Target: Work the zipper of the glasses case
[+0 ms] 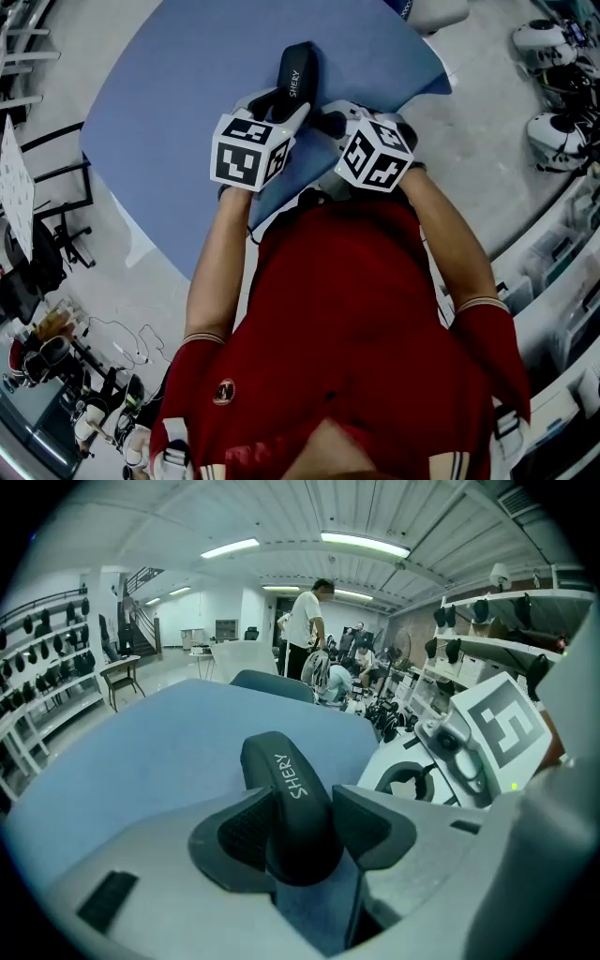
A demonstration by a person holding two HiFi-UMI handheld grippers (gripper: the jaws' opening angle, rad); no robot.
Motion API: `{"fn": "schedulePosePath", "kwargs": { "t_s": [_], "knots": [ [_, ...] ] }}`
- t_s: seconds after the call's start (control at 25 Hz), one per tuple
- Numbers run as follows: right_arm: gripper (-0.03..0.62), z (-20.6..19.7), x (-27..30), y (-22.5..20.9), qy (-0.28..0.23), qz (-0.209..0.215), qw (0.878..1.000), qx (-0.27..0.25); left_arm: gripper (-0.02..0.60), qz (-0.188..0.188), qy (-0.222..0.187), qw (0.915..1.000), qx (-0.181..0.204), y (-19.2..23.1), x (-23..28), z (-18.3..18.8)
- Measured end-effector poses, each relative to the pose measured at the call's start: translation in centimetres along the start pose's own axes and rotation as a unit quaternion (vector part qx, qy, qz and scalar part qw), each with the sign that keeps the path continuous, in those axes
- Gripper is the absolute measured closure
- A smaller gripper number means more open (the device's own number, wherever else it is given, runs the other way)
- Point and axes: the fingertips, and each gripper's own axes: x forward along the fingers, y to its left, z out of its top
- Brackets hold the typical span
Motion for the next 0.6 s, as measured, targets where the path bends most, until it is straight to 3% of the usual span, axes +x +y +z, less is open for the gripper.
{"fn": "schedulePosePath", "kwargs": {
  "t_s": [0.32,0.44,0.6],
  "knots": [
    [0.594,1.0,1.0,1.6,-0.009,-0.014,0.999,0.032,0.387,-0.009,-0.008,0.9999,-0.008,0.2,-0.5,-0.3],
    [0.595,0.8,0.9,1.4,-0.009,-0.014,0.999,0.033,0.387,-0.030,-0.008,0.9995,0.000,-0.1,-0.6,-0.2],
    [0.595,-0.1,0.1,1.0,-0.003,-0.009,1.000,0.023,0.385,-0.066,-0.005,0.9956,0.065,-1.1,-0.9,0.3]
  ]
}}
